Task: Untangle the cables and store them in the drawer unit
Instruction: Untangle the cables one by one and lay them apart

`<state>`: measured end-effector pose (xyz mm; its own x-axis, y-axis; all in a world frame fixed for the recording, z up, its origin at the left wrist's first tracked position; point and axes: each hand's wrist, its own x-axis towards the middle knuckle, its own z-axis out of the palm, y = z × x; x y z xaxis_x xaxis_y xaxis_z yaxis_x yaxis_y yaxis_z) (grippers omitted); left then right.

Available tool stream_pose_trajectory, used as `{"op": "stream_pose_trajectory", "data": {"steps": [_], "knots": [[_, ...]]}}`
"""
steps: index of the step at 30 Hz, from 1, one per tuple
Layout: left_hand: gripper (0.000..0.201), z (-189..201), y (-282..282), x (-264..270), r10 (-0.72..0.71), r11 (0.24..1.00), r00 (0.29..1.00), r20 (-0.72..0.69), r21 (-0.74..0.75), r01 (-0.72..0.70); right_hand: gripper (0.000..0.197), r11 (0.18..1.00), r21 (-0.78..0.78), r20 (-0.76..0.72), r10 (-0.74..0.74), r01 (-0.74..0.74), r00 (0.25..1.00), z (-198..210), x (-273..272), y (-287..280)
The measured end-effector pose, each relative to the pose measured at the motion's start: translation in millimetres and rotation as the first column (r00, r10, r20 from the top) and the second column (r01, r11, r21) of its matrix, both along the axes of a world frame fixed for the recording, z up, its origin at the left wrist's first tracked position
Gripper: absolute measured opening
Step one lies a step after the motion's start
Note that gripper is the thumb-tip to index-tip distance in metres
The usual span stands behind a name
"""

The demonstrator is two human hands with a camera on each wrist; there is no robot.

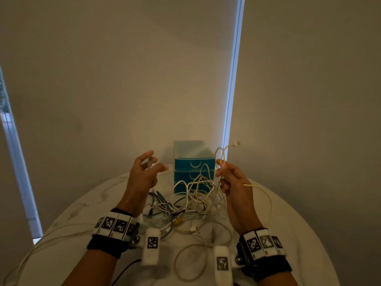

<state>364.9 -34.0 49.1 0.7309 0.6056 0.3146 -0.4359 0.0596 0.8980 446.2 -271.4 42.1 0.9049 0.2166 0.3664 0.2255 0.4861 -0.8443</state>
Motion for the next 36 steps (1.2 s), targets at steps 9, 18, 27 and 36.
{"op": "stream_pose_trajectory", "data": {"steps": [9, 18, 27, 36], "knots": [[0.029, -8, -3, 7, -0.286, 0.914, 0.958, -0.018, -0.306, 0.267, 0.015, 0.938, -0.345, 0.189, 0.098, -0.028, 0.977, -13, -25, 33], [0.049, 3, -16, -5, -0.331, 0.893, 0.935, 0.130, -0.277, 0.355, 0.012, 0.877, -0.481, 0.273, 0.131, 0.017, 0.953, -21, -31, 41], [0.040, 5, 4, -11, -0.008, 0.952, 0.955, 0.296, -0.291, 0.098, 0.030, 0.845, -0.530, 0.285, 0.097, 0.072, 0.953, -3, -32, 22], [0.036, 6, 76, -32, 0.246, 0.797, 0.878, 0.410, -0.601, 0.058, 0.014, 0.953, -0.304, 0.095, 0.032, -0.002, 0.995, 54, 8, -5]]}}
